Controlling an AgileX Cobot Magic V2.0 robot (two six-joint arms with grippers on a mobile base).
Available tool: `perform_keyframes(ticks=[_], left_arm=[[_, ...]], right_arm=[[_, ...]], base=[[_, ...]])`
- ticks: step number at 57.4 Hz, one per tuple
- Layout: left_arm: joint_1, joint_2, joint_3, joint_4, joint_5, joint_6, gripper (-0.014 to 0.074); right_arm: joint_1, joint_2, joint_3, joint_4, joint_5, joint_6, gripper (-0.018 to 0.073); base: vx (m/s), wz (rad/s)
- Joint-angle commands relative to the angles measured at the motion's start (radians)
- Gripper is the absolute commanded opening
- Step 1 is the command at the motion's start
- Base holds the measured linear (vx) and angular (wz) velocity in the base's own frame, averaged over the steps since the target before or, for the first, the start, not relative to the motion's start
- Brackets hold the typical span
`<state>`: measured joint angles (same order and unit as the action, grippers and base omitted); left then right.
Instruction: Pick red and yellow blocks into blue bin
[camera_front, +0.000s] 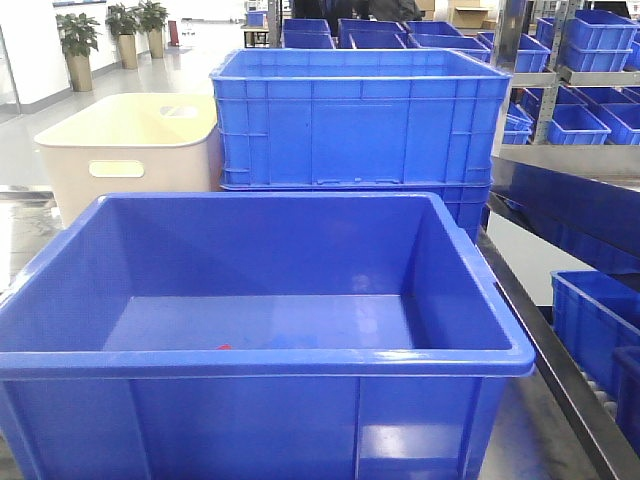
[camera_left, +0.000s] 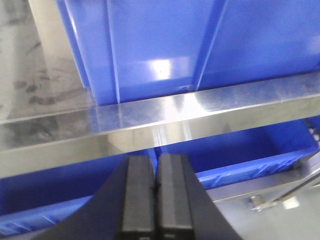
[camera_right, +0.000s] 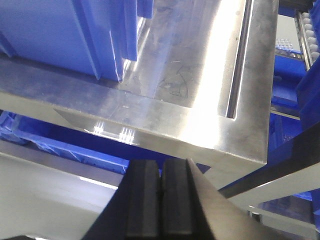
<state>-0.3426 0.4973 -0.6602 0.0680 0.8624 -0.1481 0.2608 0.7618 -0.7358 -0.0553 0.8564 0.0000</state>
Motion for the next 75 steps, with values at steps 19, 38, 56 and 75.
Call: perform_keyframes(ticks=[19, 38, 56, 75], left_arm=[[-0.003, 0.010, -0.024, 0.005, -0.087, 0.044, -0.0008], [-0.003, 0.010, -0.024, 0.005, -0.087, 0.044, -0.0006], [0.087, -0.089, 0.071, 0.023, -0.248, 0.078, -0.0006], [0.298, -0.383, 0.440, -0.058, -0.674, 0.086, -0.0006]], right_arm=[[-0.002, -0.005, -0.028, -0.016, -0.022, -0.020, -0.0013], [-0.002, -0.005, -0.028, -0.016, -0.024, -0.020, -0.0010], [-0.002, -0.005, -0.028, -0.017, -0.024, -0.020, -0.0010], [-0.002, -0.005, -0.028, -0.016, -0.024, -0.020, -0.0010]], base=[[0.00, 0.00], [0.00, 0.00], [0.00, 0.00], [0.00, 0.00]])
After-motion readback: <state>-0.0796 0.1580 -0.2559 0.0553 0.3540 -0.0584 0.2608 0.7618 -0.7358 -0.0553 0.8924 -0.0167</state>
